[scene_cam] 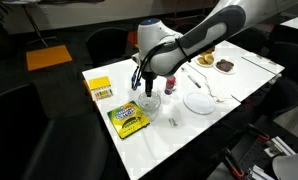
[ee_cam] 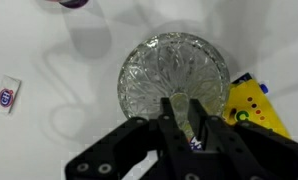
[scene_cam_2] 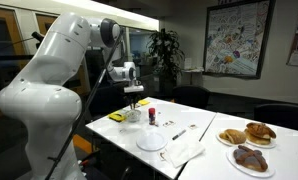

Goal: Put the glass lid on the glass vessel.

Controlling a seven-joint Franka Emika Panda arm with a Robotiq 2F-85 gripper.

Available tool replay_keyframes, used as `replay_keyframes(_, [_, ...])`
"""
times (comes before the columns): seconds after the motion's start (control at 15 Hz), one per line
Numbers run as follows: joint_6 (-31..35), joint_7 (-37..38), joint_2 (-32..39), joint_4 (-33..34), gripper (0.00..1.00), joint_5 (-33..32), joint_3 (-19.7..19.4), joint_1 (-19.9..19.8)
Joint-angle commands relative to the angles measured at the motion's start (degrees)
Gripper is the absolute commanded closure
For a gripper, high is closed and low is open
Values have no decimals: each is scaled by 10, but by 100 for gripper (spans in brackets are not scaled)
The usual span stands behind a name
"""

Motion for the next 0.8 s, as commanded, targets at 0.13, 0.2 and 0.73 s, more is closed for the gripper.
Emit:
replay_keyframes(0.13, [-20,2,15,26,30,1,-5,2])
replay_keyframes(0.2, [-26,5,13,28,24,-3,-8,4])
replay_keyframes(0.73, [-50,-24,-15,49,0,20,2,-20])
